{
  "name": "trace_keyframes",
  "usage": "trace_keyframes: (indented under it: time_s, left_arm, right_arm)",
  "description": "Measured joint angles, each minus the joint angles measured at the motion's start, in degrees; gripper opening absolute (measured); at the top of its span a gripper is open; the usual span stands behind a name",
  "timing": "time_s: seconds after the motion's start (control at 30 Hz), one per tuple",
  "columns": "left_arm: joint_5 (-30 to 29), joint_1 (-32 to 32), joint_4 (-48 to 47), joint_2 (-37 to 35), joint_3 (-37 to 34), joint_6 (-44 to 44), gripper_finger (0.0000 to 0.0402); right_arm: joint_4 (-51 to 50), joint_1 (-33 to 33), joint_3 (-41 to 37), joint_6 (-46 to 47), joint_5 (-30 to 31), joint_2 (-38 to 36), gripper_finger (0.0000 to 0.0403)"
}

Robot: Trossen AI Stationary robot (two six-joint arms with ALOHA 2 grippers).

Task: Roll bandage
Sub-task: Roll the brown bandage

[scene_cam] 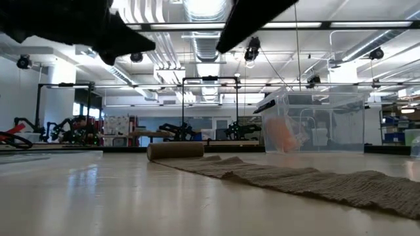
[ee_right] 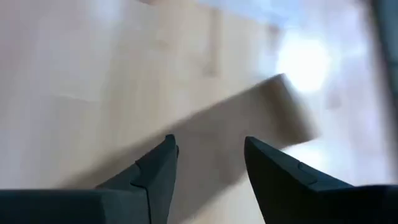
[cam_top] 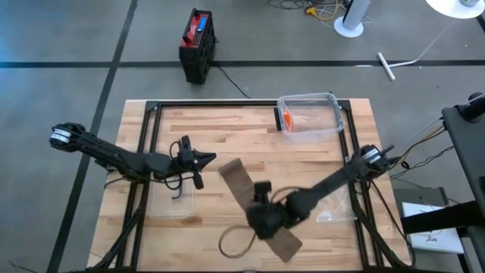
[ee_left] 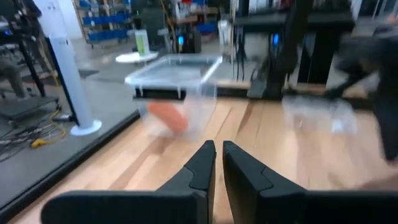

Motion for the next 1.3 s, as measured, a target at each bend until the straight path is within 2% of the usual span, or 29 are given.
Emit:
trace_keyframes:
  time_s: [0.1, 0.17, 0.33, 0.4, 0.67, 0.8, 1.07, 1.3]
  left_arm:
    - [0.0, 0.3, -3.6, 0.7, 0.0, -1.2, 0.0023]
    - [0.0, 0.4, -3.1, 0.6, 0.0, -1.5, 0.0025]
    - [0.0, 0.4, -2.7, -0.9, 0.0, -1.0, 0.0045]
    - [0.0, 0.4, -2.7, -1.5, 0.0, -1.0, 0.0054]
    - [0.0, 0.4, 0.2, -3.2, 0.0, -1.2, 0.0077]
    - [0.0, 0.4, 3.5, -3.2, 0.0, -3.3, 0.008]
    - [0.0, 0.4, 3.2, -1.0, 0.0, -13.8, 0.007]
    - [0.4, 0.4, 1.9, 0.2, 0.0, -14.6, 0.0082]
  right_arm:
    - [1.4, -4.3, -1.0, -10.7, 2.3, 0.0, 0.018]
    - [3.2, -7.6, -2.2, -14.9, 0.3, 0.0, 0.0179]
    - [9.7, -14.6, -9.0, -19.4, -16.1, -2.3, 0.0177]
    - [14.9, -15.3, -13.2, -20.1, -18.5, -5.3, 0.0174]
    - [40.6, -15.6, -32.7, -17.8, -18.3, -22.6, 0.0145]
    - [43.5, -15.5, -39.1, -16.4, -18.3, -29.7, 0.0132]
    - [44.0, -15.5, -41.0, -14.3, -18.3, -36.4, 0.0107]
    - [52.3, -16.0, -39.9, -21.1, -18.2, -34.3, 0.0085]
